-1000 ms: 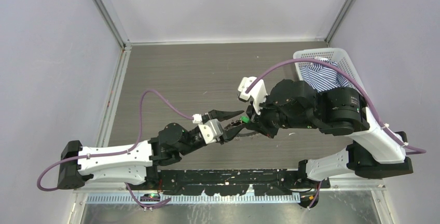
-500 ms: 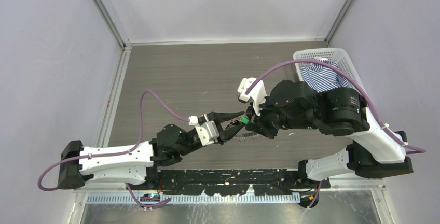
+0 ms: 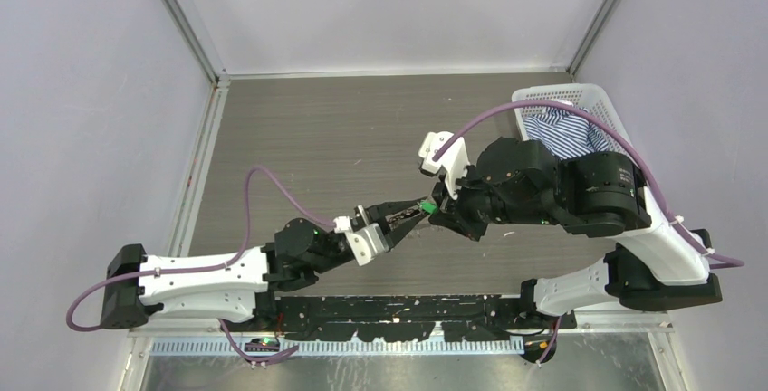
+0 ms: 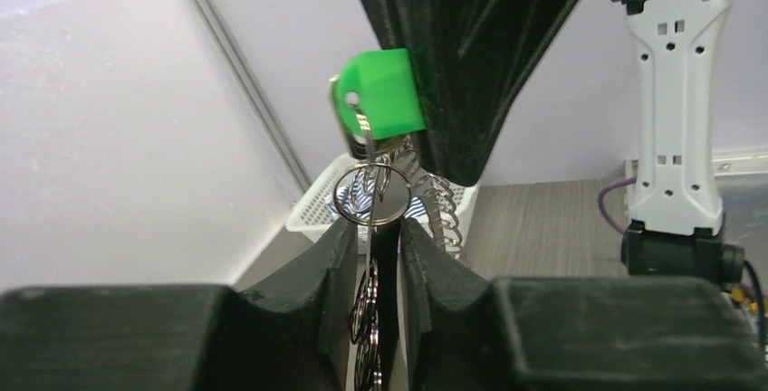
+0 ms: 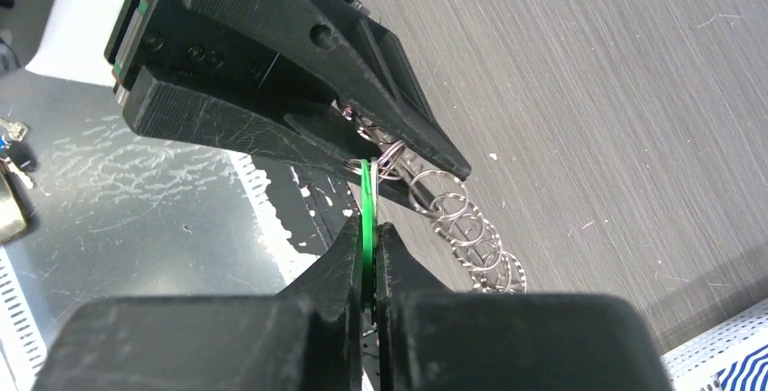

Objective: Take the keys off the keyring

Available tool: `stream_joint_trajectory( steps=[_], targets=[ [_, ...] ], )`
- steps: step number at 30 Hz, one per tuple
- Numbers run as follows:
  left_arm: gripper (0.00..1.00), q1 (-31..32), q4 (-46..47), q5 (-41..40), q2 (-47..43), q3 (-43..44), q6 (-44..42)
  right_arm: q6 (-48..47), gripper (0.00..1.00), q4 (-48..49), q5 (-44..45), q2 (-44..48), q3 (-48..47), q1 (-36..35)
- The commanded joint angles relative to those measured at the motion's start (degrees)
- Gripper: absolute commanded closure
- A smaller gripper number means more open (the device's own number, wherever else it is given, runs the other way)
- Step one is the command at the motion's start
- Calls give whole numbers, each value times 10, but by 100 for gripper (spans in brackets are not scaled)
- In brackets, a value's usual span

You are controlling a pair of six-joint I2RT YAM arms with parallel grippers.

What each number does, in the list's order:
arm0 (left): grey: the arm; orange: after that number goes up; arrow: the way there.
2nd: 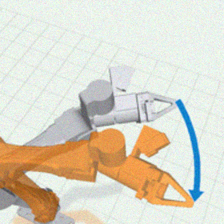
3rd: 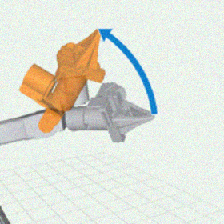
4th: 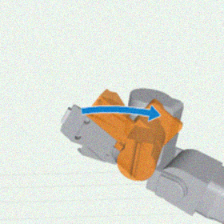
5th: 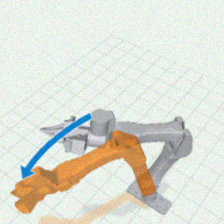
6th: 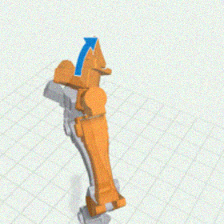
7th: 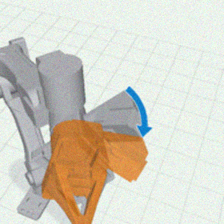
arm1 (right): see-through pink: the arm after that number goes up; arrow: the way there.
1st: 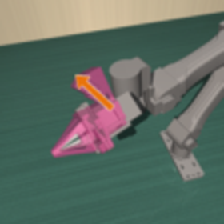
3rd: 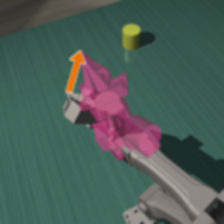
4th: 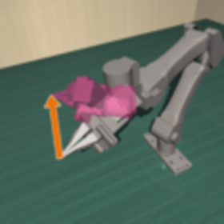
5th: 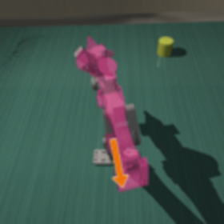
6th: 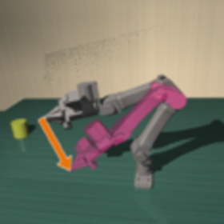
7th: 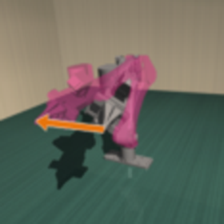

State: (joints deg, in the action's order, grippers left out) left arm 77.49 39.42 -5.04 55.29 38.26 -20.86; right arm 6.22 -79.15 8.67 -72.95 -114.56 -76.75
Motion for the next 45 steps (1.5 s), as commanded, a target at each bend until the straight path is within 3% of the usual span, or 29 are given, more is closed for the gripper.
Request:
stream_joint_trajectory(
  steps=[1, 7, 13, 16, 32, 42, 43, 45],
  targets=[
    [78, 22, 18, -36, 3, 13, -75, 5, 99, 16, 9, 7, -26, -3],
    [85, 36, 31, -60, 12, 21, -100, 8, 99, 17, 6, 7, -21, -3],
    [99, 48, 57, -91, 16, 24, -99, 11, 99, 13, 3, 6, -18, -3],
    [100, 48, 60, -103, 13, 28, -74, 12, 99, 14, 7, 10, -11, -3],
    [100, 48, 116, -117, -5, 5, 1, 19, 99, 33, 22, 34, 25, -3],
    [99, 48, 90, -102, 0, 6, -37, 19, 99, 31, 6, 29, 10, -3],
    [98, 48, 86, -102, 1, 7, -47, 18, 99, 28, 5, 27, 7, -3],
    [80, 48, 72, -104, 1, 10, -69, 16, 99, 25, 1, 25, 1, -3]
  ],
)
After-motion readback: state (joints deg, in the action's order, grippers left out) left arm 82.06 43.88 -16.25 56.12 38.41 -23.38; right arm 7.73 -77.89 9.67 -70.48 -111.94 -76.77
